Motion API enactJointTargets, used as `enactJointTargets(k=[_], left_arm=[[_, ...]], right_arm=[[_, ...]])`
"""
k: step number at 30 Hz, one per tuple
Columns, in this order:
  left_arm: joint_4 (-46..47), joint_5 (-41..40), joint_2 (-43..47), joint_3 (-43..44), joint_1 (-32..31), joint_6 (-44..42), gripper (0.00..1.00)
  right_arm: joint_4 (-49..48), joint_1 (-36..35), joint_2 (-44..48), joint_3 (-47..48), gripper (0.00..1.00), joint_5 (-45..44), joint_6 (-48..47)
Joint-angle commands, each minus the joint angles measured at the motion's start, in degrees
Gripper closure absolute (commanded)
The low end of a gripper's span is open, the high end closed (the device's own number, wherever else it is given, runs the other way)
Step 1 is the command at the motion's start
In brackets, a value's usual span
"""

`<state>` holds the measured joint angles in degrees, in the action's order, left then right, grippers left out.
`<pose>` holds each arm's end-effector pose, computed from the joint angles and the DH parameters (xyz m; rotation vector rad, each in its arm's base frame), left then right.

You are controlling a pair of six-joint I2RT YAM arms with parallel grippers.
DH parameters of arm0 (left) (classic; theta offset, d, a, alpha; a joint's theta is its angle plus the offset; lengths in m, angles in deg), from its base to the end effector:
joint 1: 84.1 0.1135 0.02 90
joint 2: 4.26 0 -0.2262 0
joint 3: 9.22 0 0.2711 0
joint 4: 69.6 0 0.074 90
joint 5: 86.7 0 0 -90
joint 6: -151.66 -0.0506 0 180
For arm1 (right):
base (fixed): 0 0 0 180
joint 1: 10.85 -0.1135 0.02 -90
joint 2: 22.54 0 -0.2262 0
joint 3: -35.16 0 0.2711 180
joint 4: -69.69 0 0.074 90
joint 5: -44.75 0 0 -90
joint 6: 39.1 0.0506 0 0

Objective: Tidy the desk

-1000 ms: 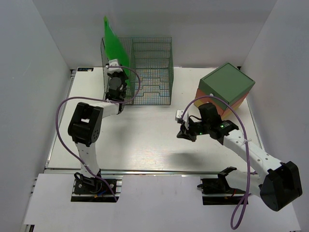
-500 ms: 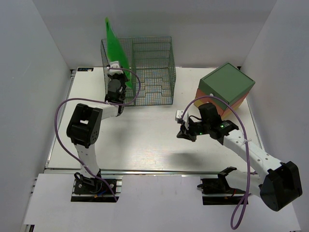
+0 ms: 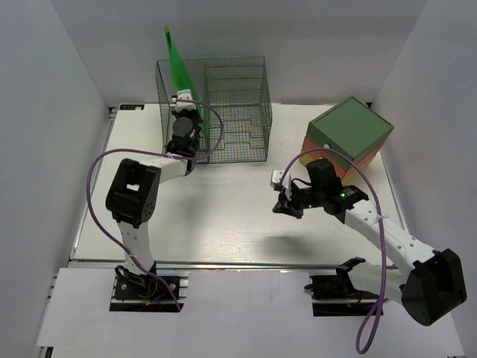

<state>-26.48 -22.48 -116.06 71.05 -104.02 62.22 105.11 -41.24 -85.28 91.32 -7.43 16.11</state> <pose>0.4326 -0.1334 0.2058 -0.1450 1.3813 0.0097 0.2176 0.1636 0.2073 -1.4614 1.6657 0.7124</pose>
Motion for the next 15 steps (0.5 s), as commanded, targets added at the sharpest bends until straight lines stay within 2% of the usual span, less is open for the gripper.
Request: enactJointTargets(k=[1, 7, 15], left_arm=[[0.44, -3.4, 0.71, 2.83, -1.52, -2.31, 1.0], [-2.36, -3.92, 2.29, 3.36, -2.84, -5.91, 1.0], [-7.11, -4.98, 5.46, 1.86, -3.37, -5.04, 1.0]], right_arm=[[0.39, -0.11, 0.43, 1.45, 1.0, 1.29, -0.81], [0.39, -0.11, -0.1, 1.36, 1.0, 1.2, -0.9], [0.31, -0.11, -0.45, 1.19, 1.0, 1.2, -0.99]])
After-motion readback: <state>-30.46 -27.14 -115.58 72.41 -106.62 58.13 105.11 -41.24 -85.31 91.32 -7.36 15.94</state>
